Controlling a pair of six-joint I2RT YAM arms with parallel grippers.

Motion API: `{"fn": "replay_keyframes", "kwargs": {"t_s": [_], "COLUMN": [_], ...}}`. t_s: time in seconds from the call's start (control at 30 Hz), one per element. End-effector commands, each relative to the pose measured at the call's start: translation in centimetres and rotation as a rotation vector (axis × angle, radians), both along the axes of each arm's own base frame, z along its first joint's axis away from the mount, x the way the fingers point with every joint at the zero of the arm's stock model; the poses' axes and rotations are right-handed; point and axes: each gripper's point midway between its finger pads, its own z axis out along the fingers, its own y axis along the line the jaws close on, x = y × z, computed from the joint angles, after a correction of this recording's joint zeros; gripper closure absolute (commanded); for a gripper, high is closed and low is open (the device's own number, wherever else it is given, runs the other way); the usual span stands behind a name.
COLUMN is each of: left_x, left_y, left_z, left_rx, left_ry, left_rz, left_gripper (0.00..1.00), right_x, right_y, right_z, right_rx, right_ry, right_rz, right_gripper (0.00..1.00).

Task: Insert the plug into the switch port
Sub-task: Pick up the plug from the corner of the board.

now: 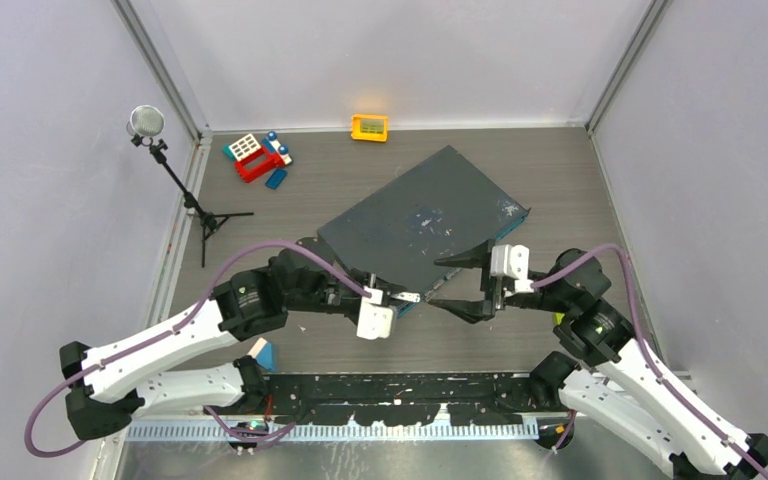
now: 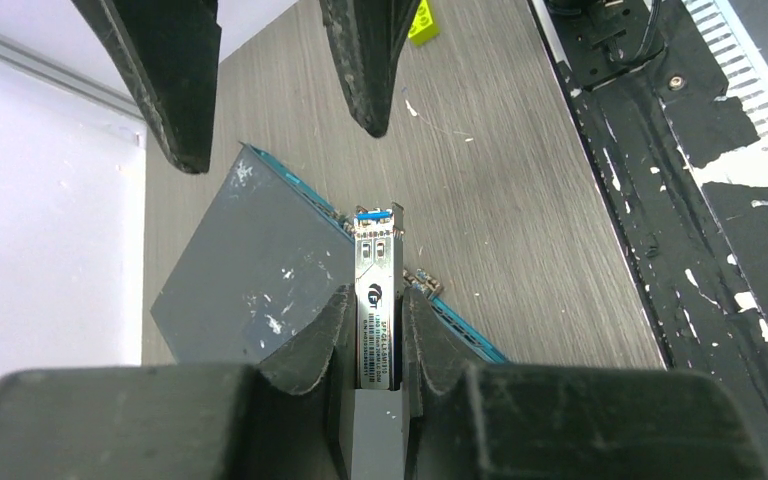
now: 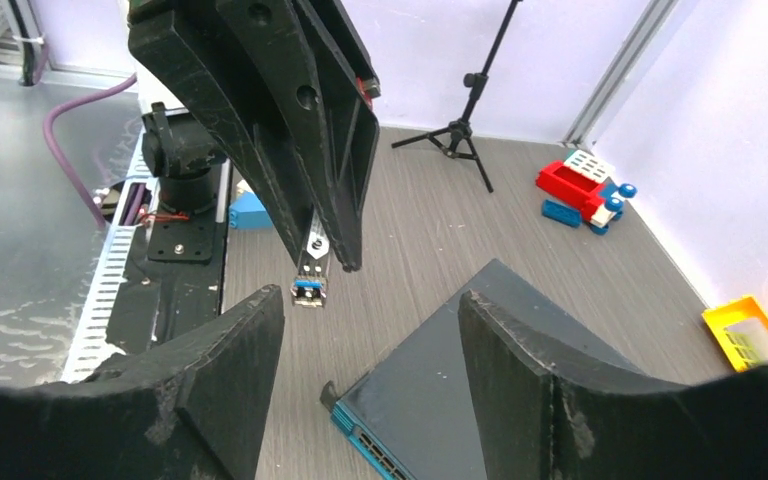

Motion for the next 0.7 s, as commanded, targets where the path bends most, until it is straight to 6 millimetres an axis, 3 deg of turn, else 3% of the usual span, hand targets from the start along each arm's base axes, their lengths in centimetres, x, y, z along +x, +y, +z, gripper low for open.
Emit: {"fn": "replay_keyframes", "kwargs": {"t_s": [0.0, 0.2, 0.5, 0.67], "left_x": [0.7, 1.3, 1.9, 1.8], "left_y": [-0.6, -0.9, -1.0, -1.2], "left_z": [1.1, 0.0, -0.1, -0.1], "left_rx": [-0.008, 0.053, 0.053, 0.045], "left_ry": [-0.024, -0.011, -0.009, 0.004], "left_rz": [0.014, 0.032, 0.065, 0.063], "left_gripper": [1.0, 1.0, 1.0, 1.0], "right_x": [-0.2, -0.5, -0.8, -0.1], "right_y": [0.7, 0.9, 1.8, 2.7], "right_z": [1.7, -0.7, -2.9, -3.6], "right_rx": [0.007, -0.164, -0.232, -0.258], "right_ry": [-0.069, 0.003, 0.034, 0.014], "right_rz": [0.04, 0.066, 0.078, 0.04], "right_gripper": [0.33, 0.39, 0.34, 0.37]}}
